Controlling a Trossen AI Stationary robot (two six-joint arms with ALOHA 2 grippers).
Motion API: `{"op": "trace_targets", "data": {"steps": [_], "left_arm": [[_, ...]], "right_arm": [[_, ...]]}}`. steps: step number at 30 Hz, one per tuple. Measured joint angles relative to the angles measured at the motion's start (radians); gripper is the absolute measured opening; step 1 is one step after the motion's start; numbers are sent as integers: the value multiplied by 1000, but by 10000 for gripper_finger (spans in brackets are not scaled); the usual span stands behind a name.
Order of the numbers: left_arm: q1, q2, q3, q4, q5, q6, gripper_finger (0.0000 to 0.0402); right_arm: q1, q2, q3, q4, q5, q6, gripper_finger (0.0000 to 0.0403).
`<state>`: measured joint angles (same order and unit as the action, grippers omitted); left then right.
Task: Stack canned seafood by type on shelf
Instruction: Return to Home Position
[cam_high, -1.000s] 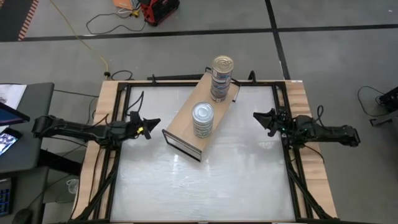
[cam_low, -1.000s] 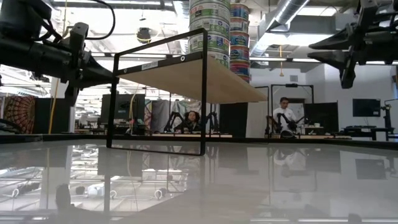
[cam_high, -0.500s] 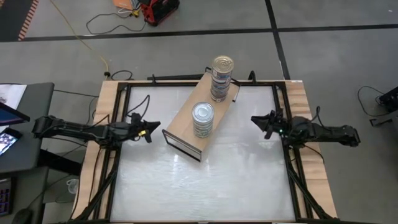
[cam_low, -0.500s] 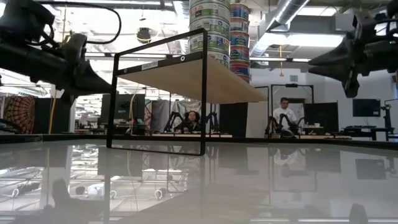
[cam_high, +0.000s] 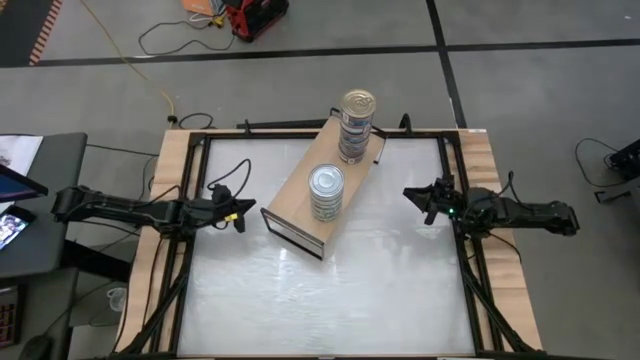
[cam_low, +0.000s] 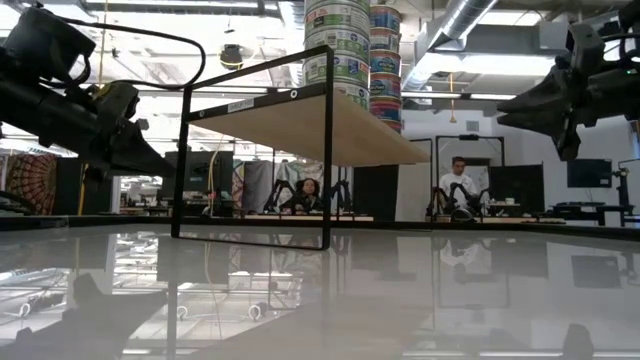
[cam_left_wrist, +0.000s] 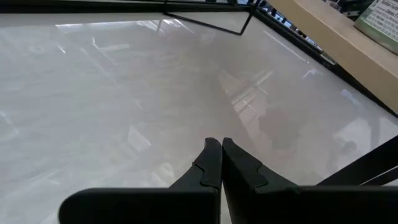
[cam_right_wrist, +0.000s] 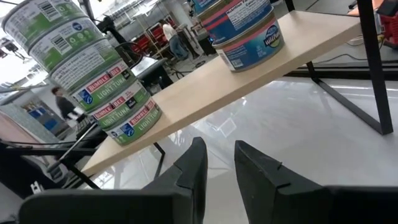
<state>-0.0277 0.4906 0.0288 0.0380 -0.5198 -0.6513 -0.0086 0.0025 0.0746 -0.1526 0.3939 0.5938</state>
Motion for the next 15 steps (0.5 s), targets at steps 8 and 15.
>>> {"op": "trace_targets", "data": {"steps": [8, 15], "left_arm": [[0, 0, 0, -5, 0, 0, 0], [0, 0, 0, 6, 0, 0, 0]], "right_arm": [[0, 0, -1, -1, 0, 0, 108], [0, 0, -1, -2, 0, 0, 108]]}}
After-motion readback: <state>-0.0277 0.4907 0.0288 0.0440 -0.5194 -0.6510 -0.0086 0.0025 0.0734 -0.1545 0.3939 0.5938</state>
